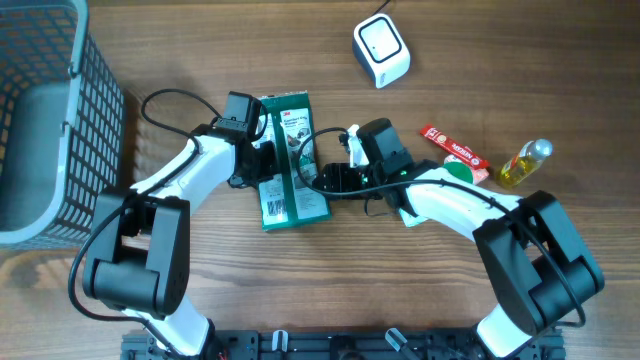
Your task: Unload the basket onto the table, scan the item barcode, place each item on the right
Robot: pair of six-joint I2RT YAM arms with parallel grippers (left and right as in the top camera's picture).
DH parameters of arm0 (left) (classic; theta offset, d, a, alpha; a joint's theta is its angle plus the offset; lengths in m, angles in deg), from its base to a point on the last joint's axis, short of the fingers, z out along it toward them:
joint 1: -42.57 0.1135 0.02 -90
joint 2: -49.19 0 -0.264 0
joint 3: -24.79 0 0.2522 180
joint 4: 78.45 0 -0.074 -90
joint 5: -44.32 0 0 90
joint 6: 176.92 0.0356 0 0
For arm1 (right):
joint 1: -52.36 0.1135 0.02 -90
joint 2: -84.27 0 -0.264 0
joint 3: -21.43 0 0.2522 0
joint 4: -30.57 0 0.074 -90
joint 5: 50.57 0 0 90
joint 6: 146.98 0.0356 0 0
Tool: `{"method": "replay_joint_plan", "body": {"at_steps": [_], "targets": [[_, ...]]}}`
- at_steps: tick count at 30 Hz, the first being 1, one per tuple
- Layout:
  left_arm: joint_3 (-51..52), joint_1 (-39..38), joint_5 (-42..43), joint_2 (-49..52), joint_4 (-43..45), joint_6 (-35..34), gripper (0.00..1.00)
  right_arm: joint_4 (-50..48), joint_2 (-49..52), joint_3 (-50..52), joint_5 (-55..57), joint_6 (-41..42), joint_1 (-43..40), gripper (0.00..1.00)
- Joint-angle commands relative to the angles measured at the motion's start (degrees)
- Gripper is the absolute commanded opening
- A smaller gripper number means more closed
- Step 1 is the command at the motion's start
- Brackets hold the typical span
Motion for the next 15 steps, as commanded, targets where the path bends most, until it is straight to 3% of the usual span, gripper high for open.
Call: {"method": "replay_joint_plan", "body": {"at_steps": [1, 13, 15], "targets": [[0.48, -0.15, -1.03, 2.10, 0.00, -0.74, 0.10, -2.47, 1.01, 0.17, 0.96, -2.32, -0.35, 0.66], [0.48, -0.15, -1.03, 2.16, 0.00, -0.72, 0.10, -12.26, 5.40, 0.11, -1.66, -5.18, -1.49, 0.67], [0.48, -0.15, -1.03, 2.16, -0.04, -0.72, 0.10, -13.25, 5.40, -0.15, -6.12, -5.16, -3.52, 0.68]]}}
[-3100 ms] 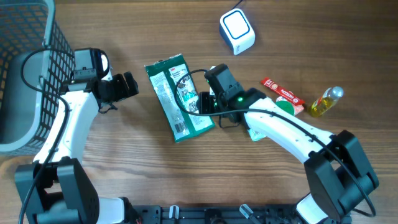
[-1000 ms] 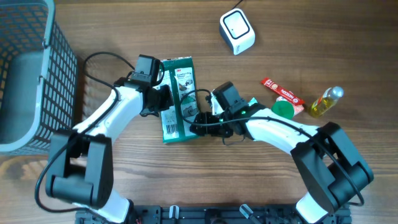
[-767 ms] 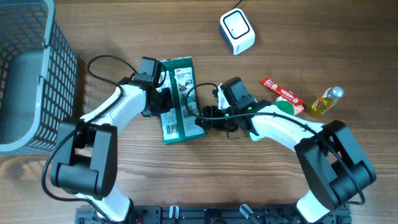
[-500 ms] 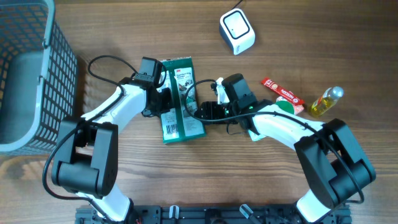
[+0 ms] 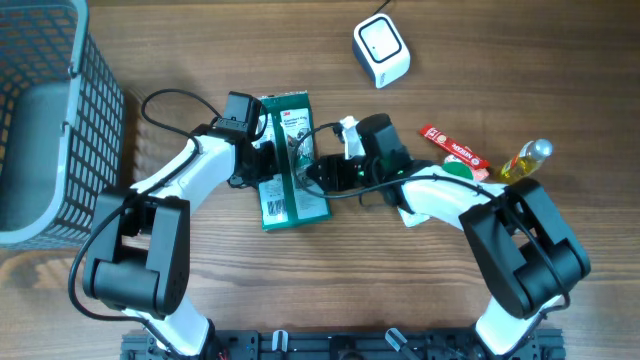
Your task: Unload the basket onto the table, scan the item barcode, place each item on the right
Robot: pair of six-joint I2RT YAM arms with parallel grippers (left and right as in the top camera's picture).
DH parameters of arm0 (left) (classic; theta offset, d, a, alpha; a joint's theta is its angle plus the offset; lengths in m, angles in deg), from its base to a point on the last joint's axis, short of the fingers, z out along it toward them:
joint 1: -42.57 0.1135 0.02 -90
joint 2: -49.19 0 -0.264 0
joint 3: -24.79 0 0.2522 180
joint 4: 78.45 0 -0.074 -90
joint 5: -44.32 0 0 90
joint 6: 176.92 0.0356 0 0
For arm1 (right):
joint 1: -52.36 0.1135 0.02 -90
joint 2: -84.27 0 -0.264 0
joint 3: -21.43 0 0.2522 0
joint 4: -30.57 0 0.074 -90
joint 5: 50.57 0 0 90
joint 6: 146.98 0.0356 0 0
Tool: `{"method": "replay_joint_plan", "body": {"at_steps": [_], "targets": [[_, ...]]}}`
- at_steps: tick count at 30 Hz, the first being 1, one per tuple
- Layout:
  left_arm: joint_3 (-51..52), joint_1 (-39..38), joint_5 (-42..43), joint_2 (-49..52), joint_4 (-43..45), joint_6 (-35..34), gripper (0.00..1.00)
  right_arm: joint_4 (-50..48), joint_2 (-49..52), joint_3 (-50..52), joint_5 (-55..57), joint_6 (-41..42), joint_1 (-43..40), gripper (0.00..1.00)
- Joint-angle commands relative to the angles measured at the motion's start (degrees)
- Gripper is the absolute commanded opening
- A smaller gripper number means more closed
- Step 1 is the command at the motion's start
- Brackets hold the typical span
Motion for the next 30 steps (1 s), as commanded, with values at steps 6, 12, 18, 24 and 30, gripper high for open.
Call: {"method": "replay_joint_plan", "body": {"at_steps": [6, 12, 18, 24, 30], "targets": [[0.44, -0.13, -1.01, 2.08, 0.00, -0.72, 0.10, 6.38, 1.03, -5.33, -24.44, -1.25, -9.73, 0.67], [-5.01, 1.09, -0.94, -1.77, -3.82, -0.52, 0.10, 8.22, 1.03, -5.46, -21.64, -2.67, -9.73, 0.70], [-6.08, 0.92, -3.08, -0.94, -3.21, -0.55, 0.08, 10.54, 1.03, -5.20, -12.61, 1.79, -9.55, 0.84], [-5.99, 0.61, -2.62, 4.20, -4.26, -0.52, 0.04, 12.41, 1.03, -5.11, -12.11, 0.24, -9.55, 0.84], [-5.40, -1.81, -2.69, 4.28, -6.29, 1.05, 0.04, 15.85, 1.03, -5.11, -12.13, -1.07, -9.55, 0.83]]}}
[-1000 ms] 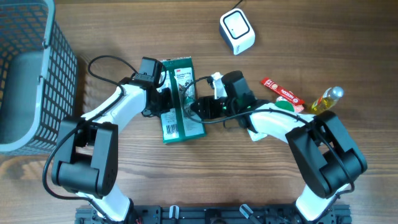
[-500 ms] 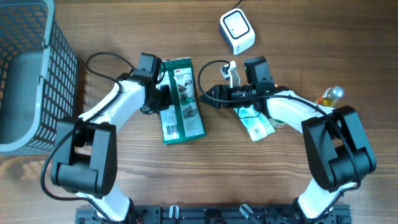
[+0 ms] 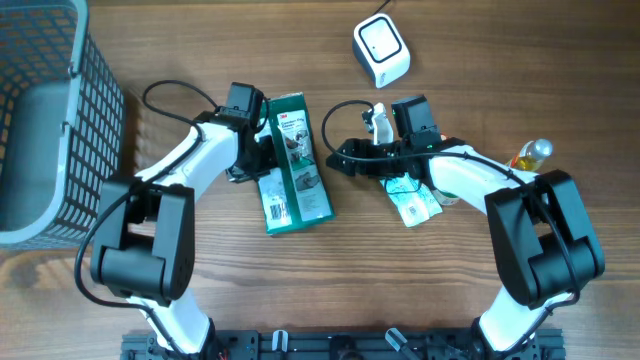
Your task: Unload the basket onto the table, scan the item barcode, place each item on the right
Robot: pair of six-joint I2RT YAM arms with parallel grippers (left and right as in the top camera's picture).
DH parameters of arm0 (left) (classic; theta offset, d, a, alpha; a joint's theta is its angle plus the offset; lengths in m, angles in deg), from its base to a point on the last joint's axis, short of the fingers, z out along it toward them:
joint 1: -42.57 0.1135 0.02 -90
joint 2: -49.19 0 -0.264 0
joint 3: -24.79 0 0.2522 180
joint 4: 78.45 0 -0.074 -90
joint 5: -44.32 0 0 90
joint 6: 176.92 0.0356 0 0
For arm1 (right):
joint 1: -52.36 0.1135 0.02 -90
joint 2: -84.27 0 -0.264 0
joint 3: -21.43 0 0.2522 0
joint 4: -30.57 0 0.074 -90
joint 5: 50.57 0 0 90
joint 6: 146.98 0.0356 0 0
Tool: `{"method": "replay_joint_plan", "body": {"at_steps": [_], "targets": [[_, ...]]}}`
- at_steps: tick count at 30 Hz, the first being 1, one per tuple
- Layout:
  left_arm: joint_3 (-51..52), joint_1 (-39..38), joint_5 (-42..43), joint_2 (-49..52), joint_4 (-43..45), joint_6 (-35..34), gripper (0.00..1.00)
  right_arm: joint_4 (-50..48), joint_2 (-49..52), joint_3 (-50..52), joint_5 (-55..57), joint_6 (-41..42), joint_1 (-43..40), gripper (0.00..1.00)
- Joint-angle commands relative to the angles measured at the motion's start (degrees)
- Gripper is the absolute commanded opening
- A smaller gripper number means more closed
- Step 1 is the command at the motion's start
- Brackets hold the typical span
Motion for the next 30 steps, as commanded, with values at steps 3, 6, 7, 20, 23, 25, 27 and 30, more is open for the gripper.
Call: {"method": "replay_joint_plan", "body": {"at_steps": [3, 6, 7, 20, 23, 25, 27, 30], "targets": [[0.98, -2.67, -0.13, 0.81, -0.24, 0.94, 0.04, 3.61, 0.76, -0.52, 0.61, -1.68, 0.31, 0.83], [1.25, -3.63, -0.11, 0.83, -0.28, 1.09, 0.04, 5.62, 0.76, -0.39, 0.61, -1.68, 0.37, 0.83], [1.25, -3.98, -0.11, 0.83, -0.26, 1.09, 0.04, 5.77, 0.76, -0.13, 0.57, -1.68, 0.61, 0.83], [1.25, -5.64, -0.15, 0.83, -0.22, 2.21, 0.07, 8.28, 0.76, 0.48, -1.09, -2.71, 11.78, 0.82], [1.25, -5.64, -1.31, 0.83, -0.22, 2.19, 0.08, 8.35, 0.76, 0.48, -1.07, -2.21, 13.31, 0.82], [1.25, -5.64, -1.81, 0.83, -0.24, 2.19, 0.09, 8.33, 0.76, 0.48, 0.04, -1.75, 13.38, 0.82], [1.25, -5.64, -1.81, 0.83, -0.26, 2.19, 0.09, 8.22, 0.74, 0.48, 3.32, -0.35, 13.00, 0.82], [1.25, -5.64, -1.81, 0.83, -0.26, 2.19, 0.09, 7.96, 0.74, 0.48, 4.66, 0.50, 10.54, 0.82]]}}
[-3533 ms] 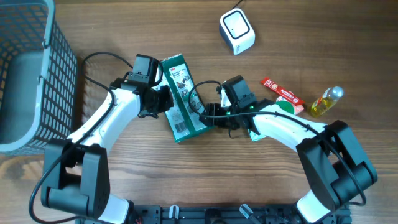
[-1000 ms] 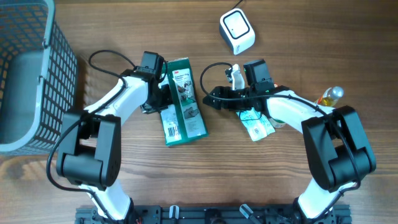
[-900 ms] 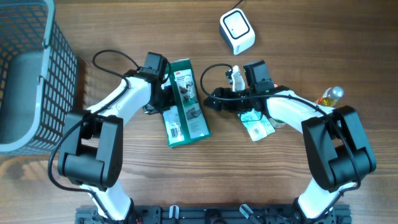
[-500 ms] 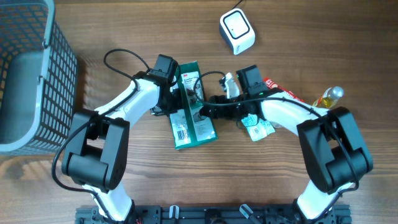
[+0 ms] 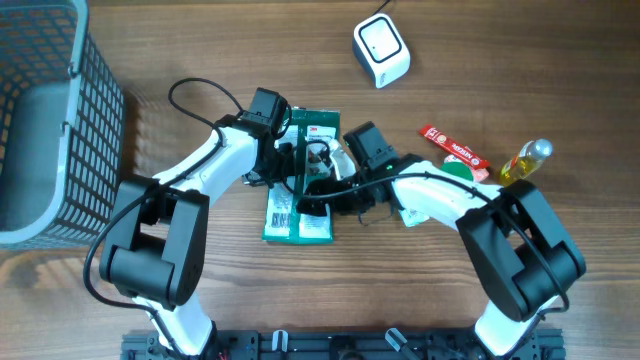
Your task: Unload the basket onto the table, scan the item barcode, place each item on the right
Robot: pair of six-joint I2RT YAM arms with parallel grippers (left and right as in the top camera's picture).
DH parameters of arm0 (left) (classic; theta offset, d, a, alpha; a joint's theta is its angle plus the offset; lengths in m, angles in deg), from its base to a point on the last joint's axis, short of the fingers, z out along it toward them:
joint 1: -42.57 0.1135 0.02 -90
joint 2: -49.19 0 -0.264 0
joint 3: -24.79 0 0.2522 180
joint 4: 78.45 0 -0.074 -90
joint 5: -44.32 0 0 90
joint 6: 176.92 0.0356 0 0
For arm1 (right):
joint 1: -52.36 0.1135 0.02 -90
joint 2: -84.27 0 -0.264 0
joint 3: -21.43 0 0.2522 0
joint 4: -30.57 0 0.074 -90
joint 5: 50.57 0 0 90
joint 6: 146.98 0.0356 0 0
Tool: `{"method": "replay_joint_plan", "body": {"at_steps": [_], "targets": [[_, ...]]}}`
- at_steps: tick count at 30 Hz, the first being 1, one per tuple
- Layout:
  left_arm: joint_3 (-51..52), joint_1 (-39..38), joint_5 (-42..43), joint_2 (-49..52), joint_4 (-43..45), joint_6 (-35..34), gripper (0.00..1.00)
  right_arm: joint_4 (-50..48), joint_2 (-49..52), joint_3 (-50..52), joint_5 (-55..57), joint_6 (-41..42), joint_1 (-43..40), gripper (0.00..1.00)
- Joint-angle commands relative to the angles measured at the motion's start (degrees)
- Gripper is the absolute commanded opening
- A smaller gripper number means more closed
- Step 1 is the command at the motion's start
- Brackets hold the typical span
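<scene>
The green flat package [image 5: 318,128], with a white barcode label [image 5: 281,208] near its lower end, lies lengthwise at the table's middle, between both arms. My left gripper [image 5: 288,166] reaches in from the left and looks shut on the package's middle. My right gripper [image 5: 306,200] comes in from the right and lies over the package's lower half. Its fingers are dark against the pack, so their state is unclear. The white scanner [image 5: 381,50] stands at the far edge, up and to the right of the package.
A grey mesh basket [image 5: 50,120] fills the left side. To the right lie a red flat pack [image 5: 452,152], a yellow bottle [image 5: 525,163] and a pale pouch [image 5: 418,207] partly under the right arm. Cables loop around both wrists.
The package has shifted right and turned more upright in the picture, with the left gripper still on it. My right gripper, which was apart to the right, now lies over its lower half.
At first both grippers were at the package, left on its left edge, right at its right edge. Then the right gripper was drawn back to the right while the left kept hold. Now the package sits further right with both grippers on it again.
</scene>
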Motion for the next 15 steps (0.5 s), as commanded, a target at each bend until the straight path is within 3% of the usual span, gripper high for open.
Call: {"method": "replay_joint_plan", "body": {"at_steps": [1, 15], "targets": [[1.22, -0.31, -1.40, 0.85, -0.24, 0.76, 0.09, 0.15, 0.76, 0.48, 4.35, 0.83, -3.87, 0.83], [1.22, -0.31, -1.44, 0.85, -0.46, 0.72, 0.08, -1.66, 7.04, 0.48, 4.83, 12.13, -5.18, 0.85]]}}
